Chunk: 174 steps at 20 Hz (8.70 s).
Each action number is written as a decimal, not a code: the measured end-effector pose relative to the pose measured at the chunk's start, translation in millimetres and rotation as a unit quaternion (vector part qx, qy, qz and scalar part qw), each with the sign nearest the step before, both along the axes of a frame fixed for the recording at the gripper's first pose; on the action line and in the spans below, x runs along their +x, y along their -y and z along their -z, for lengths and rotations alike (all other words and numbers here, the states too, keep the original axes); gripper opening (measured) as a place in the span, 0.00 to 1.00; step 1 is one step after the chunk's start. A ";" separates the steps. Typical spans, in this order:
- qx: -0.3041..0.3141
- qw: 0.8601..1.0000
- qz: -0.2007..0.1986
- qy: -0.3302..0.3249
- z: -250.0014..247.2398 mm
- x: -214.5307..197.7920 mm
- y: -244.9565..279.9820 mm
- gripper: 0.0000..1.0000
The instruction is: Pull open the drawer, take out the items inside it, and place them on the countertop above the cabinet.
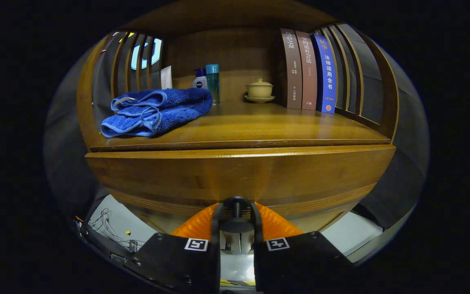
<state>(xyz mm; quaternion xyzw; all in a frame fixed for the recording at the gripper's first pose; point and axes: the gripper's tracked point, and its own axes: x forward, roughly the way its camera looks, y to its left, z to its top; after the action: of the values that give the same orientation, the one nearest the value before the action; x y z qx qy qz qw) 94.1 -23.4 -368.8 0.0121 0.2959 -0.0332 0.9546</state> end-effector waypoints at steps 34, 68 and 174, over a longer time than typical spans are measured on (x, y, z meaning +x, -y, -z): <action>0.045 0.996 0.001 -0.071 -12.1 -177.4 -12.6 0.38; 0.016 0.979 -0.012 -0.203 -50.2 2.1 5.8 0.93; 0.044 0.994 -0.022 0.094 -225.7 -1.9 -5.0 0.99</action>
<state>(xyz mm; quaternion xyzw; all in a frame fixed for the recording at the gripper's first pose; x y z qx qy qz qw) 92.3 -18.4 -143.1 0.0506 0.2062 0.0023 0.9772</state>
